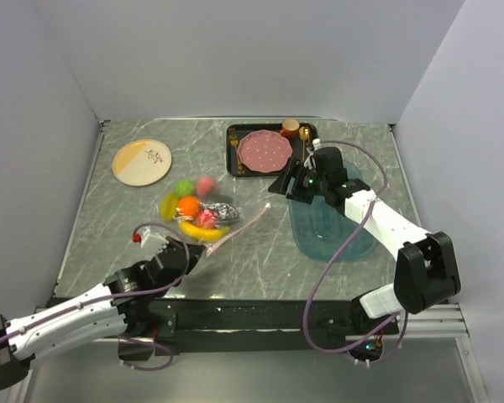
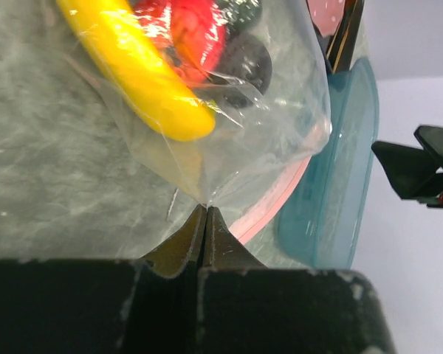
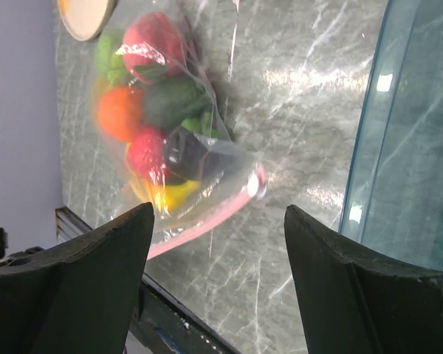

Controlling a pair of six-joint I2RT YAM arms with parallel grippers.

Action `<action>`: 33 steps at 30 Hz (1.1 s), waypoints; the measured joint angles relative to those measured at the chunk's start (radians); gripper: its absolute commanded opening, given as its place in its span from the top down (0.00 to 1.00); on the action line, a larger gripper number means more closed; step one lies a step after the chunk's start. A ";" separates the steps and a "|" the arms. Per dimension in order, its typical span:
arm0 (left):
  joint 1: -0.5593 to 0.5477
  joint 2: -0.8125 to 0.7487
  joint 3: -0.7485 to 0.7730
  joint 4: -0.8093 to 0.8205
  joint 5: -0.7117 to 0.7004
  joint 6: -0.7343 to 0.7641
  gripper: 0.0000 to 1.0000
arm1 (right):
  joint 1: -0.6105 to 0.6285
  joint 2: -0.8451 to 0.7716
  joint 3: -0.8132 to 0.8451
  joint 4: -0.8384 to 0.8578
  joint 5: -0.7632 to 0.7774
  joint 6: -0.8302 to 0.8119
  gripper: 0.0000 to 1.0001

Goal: Place the food in the zip-top bag and seal the zipper
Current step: Place the zipper food storage bag at the center of the board.

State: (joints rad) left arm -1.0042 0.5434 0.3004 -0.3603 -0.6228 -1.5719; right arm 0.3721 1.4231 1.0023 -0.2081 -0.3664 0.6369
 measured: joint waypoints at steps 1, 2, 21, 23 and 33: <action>0.000 0.027 0.013 0.014 0.006 0.019 0.99 | 0.000 0.000 0.000 -0.005 0.000 -0.002 0.21; 0.000 0.058 0.026 0.030 0.016 0.040 0.99 | 0.000 0.000 0.000 -0.011 0.000 -0.003 0.21; -0.018 0.485 0.309 0.205 0.174 0.414 0.74 | -0.150 -0.121 -0.004 -0.145 0.154 -0.064 0.22; -0.018 0.485 0.324 0.204 0.181 0.443 0.71 | -0.182 -0.140 -0.005 -0.154 0.167 -0.081 0.22; -0.018 0.465 0.385 0.167 0.184 0.538 0.14 | -0.301 -0.187 -0.034 -0.184 0.170 -0.133 0.21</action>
State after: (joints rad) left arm -1.0225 1.0084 0.6857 -0.1936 -0.4389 -1.0340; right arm 0.0715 1.2366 0.9680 -0.3920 -0.1963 0.5041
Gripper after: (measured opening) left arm 0.646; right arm 0.784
